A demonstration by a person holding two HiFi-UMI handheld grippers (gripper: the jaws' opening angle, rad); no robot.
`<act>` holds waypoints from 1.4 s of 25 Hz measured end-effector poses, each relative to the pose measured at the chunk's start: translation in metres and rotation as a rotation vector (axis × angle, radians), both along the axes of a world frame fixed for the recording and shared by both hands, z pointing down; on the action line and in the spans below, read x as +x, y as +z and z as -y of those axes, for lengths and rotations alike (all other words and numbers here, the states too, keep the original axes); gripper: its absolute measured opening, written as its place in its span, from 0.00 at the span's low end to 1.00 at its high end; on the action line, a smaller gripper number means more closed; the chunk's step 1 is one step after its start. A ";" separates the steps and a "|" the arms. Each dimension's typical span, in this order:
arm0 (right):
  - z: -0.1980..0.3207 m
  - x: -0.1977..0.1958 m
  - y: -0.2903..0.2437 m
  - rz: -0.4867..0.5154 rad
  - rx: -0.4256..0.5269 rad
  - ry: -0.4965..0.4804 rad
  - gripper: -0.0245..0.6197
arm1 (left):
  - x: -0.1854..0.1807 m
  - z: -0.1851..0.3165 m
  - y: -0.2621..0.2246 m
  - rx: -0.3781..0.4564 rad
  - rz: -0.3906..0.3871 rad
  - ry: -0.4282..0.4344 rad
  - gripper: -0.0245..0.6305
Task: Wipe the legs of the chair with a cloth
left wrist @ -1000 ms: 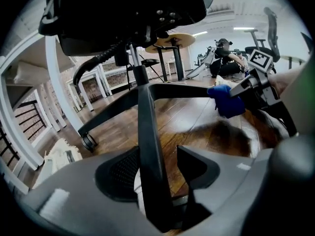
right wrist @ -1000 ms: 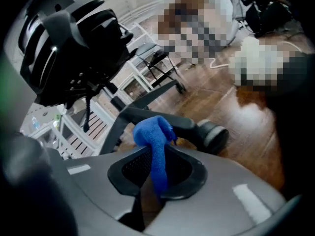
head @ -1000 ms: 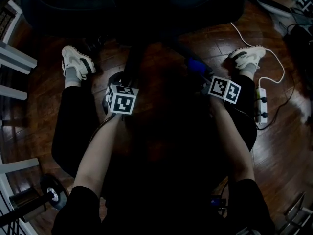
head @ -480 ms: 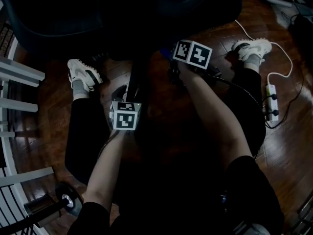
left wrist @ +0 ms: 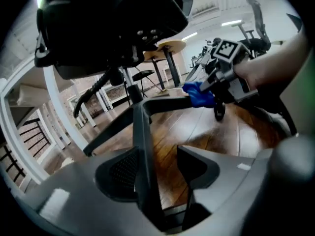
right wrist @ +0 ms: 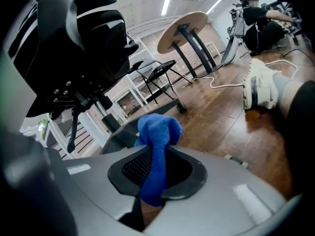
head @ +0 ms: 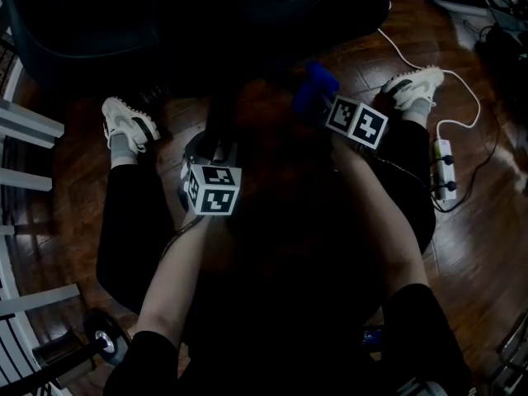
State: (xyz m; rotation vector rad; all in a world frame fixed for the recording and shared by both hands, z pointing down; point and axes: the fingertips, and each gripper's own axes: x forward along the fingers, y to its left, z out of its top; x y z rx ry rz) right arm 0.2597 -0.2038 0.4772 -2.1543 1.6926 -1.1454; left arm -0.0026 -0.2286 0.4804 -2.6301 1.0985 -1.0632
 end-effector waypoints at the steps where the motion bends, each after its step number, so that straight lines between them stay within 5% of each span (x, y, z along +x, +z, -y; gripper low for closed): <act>1: -0.008 0.005 0.002 -0.004 -0.004 0.004 0.15 | 0.011 -0.005 -0.007 0.011 -0.023 0.024 0.42; 8: -0.066 0.035 0.020 -0.007 -0.033 0.047 0.15 | 0.096 -0.057 -0.019 -0.009 -0.090 0.233 0.42; 13: -0.086 0.051 0.018 0.068 -0.028 0.027 0.15 | 0.120 -0.081 -0.013 -0.060 -0.088 0.288 0.41; 16: -0.053 0.048 -0.019 0.035 0.073 -0.165 0.15 | 0.124 -0.084 -0.015 -0.085 -0.079 0.311 0.41; 20: 0.013 0.051 -0.053 -0.355 0.115 -0.519 0.15 | 0.128 -0.087 -0.016 -0.114 -0.035 0.353 0.42; 22: 0.043 0.043 -0.055 -0.443 0.135 -0.665 0.15 | 0.132 -0.089 -0.018 -0.128 -0.021 0.381 0.42; 27: 0.094 0.001 -0.028 -0.409 0.150 -0.915 0.15 | 0.137 -0.092 -0.014 -0.176 -0.030 0.357 0.41; 35: 0.106 -0.038 -0.011 -0.345 0.151 -1.143 0.15 | 0.103 -0.078 0.015 -0.221 0.034 0.276 0.41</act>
